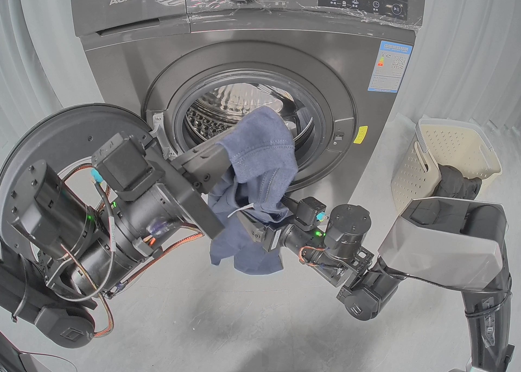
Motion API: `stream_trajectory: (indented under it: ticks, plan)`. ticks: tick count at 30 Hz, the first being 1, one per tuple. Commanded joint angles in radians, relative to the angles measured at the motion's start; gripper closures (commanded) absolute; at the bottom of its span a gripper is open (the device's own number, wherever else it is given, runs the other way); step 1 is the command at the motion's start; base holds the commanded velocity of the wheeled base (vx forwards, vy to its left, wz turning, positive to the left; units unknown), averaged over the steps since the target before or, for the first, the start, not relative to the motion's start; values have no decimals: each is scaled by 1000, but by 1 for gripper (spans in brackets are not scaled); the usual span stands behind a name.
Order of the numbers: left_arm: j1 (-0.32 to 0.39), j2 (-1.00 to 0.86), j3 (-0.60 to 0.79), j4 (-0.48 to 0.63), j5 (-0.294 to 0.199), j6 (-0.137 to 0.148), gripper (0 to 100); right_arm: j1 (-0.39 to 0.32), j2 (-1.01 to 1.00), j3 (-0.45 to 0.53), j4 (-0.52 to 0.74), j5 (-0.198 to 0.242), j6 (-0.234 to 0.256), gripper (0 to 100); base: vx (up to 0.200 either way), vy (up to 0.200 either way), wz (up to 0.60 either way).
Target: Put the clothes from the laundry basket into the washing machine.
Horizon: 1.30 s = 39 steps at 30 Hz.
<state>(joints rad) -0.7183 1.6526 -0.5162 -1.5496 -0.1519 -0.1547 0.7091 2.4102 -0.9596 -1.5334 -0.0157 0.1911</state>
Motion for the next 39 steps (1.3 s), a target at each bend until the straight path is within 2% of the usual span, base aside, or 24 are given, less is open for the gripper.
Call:
stream_trajectory:
  ticks: [1,6,7,11,16,23,26,29,31,34,39]
  plan:
    - [-6,-2,-8,0,0,-2,100,-5,38,-44,-1,-4,4,0,0,0,0]
    - [-1,-2,-8,-1,2,-3,100,-4,47,-41,-2,-35,13,0,0,0,0]
    - [3,-2,-7,-1,2,-2,100,-4,47,-38,-4,-35,13,100,0,0,0]
    - [19,-2,-4,-1,3,-2,100,-11,24,1,-11,-35,14,100,0,0,0]
    - [96,-5,16,-3,-3,0,100,-89,-92,134,-13,-33,10,100,0,0,0]
    - [174,-13,61,-1,-1,-3,100,-189,-247,255,-11,-23,1,100,0,0,0]
    - [218,6,99,-1,0,12,100,-214,-298,280,-13,-10,-10,100,0,0,0]
    - [221,16,122,-3,-1,15,100,-215,-318,283,-11,-9,-12,100,0,0,0]
    - [209,38,185,-3,-5,33,100,-204,-352,283,-7,-9,-12,100,0,0,0]
    - [195,66,232,-3,-34,64,100,-186,-368,275,-5,-15,-10,100,0,0,0]
    - [165,131,311,-3,-78,87,100,-139,-382,248,-2,-20,-2,100,0,0,0]
